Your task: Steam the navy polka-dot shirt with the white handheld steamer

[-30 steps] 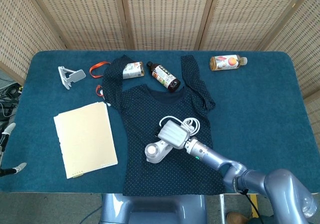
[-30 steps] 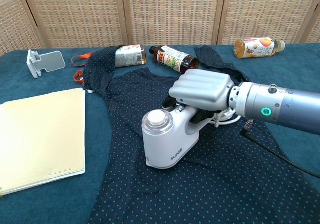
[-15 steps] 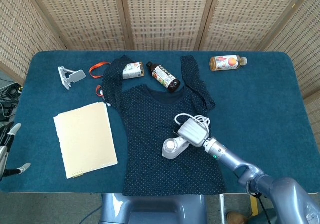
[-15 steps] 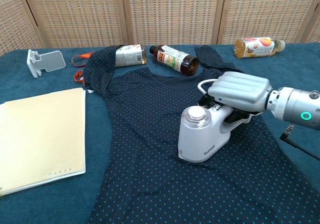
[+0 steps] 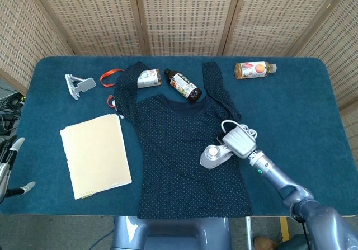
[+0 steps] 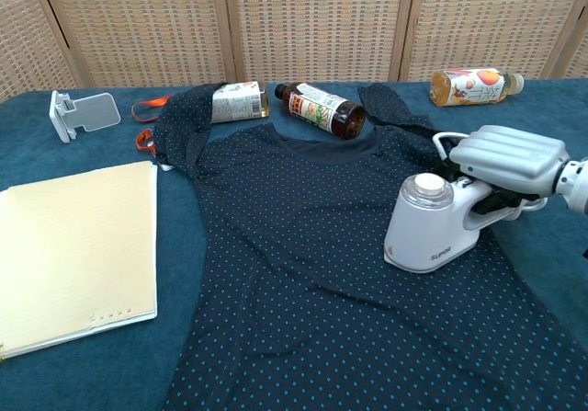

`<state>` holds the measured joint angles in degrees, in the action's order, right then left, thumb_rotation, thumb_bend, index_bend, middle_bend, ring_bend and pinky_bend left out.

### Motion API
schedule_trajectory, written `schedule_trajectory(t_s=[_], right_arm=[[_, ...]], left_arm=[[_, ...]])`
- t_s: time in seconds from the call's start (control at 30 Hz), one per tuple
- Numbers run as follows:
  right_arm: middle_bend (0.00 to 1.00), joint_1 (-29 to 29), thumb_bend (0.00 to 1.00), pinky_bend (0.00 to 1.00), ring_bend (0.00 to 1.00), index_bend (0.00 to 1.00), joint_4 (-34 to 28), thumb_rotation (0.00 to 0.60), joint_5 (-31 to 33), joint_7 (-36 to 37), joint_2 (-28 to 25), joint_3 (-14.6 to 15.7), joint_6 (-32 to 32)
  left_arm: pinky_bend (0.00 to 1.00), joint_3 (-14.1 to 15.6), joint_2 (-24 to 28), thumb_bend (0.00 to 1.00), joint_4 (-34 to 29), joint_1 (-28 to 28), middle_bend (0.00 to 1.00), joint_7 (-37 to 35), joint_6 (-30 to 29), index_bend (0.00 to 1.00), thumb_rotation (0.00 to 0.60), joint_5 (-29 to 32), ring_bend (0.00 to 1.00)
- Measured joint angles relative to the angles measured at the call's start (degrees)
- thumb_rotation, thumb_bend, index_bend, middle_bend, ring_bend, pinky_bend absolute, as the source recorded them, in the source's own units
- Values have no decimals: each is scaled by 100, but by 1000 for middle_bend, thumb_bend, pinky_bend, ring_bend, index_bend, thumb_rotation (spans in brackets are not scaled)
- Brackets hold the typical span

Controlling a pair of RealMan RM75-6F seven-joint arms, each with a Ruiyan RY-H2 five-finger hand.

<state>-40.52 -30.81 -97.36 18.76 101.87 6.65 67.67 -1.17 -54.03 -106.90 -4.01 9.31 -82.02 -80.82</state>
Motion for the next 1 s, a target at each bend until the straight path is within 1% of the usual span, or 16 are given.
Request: schedule_trajectory(t_s=[0.13,0.33,0.53,0.73,1.0], right_arm=[[626,61,1000,941,644,819,121,600,-51,240,65,50,107],[626,1,1000,941,644,819,-54,600,-140,325,204,55,191],[626,-109,1000,941,644,818,-279,600,-258,245,300,68,243],[626,-232,1000,941,644,817,-664,600,-390,118,312,73,337],[626,-370,1000,941,644,817,-1083,600,-821,-376,249,223,647]], left_arm=[[0,10,-8,0,-14,-12,0,28,11,0,600,-36,0],[0,28,-29,0,-7,-7,0,55,-2,0,600,-69,0],[0,20,-26,0,11,4,0,19,-25,0,600,-52,0],[0,11,-20,0,43,3,0,-22,-19,0,600,-33,0],[0,1,-16,0,49,-14,0,-42,6,0,600,-14,0]])
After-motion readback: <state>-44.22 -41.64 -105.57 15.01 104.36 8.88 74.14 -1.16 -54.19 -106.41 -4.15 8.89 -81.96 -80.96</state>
